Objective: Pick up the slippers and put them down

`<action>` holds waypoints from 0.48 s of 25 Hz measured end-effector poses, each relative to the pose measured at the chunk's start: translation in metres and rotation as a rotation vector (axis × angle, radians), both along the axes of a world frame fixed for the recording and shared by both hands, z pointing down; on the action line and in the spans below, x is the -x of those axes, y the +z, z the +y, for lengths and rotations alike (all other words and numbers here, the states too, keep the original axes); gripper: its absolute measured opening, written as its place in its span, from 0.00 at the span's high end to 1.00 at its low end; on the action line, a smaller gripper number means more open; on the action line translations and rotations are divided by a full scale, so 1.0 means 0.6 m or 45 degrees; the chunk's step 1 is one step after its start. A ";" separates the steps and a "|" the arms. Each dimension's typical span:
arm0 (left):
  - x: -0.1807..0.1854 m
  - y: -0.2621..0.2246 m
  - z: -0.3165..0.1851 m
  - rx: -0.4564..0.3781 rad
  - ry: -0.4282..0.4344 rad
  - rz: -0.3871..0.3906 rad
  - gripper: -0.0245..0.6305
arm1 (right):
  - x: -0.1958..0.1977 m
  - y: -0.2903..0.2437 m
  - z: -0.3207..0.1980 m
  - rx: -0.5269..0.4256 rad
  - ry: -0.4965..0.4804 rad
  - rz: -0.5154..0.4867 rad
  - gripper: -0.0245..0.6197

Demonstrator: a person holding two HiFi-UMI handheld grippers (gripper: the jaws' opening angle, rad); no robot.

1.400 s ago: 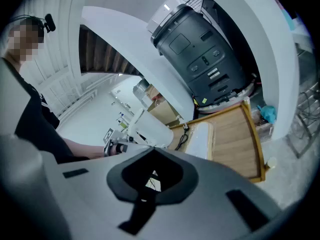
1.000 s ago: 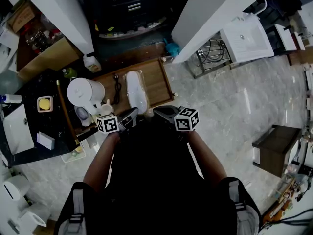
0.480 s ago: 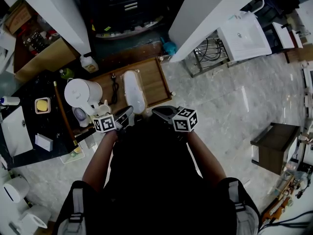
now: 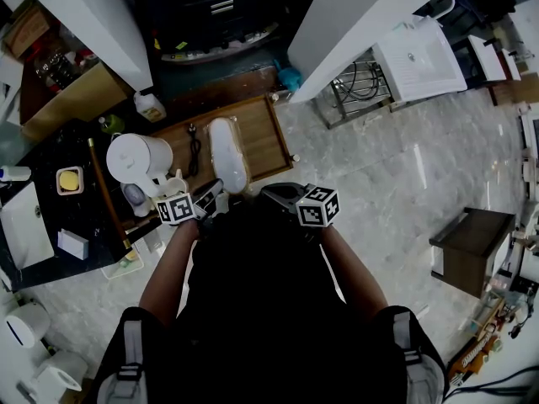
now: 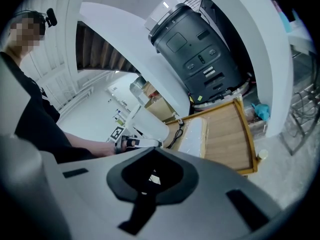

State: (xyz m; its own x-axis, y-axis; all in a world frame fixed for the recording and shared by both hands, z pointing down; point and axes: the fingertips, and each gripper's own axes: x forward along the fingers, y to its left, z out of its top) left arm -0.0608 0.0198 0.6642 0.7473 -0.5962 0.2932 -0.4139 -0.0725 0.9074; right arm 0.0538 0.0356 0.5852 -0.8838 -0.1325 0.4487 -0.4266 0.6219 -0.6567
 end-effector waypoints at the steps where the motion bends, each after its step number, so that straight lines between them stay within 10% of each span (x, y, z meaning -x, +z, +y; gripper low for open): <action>1: 0.001 0.003 0.000 0.007 -0.005 0.000 0.94 | -0.001 0.002 0.001 0.002 0.001 0.003 0.95; 12: 0.007 0.040 0.007 0.060 0.004 -0.036 0.94 | -0.014 0.010 0.002 0.023 0.021 0.015 0.95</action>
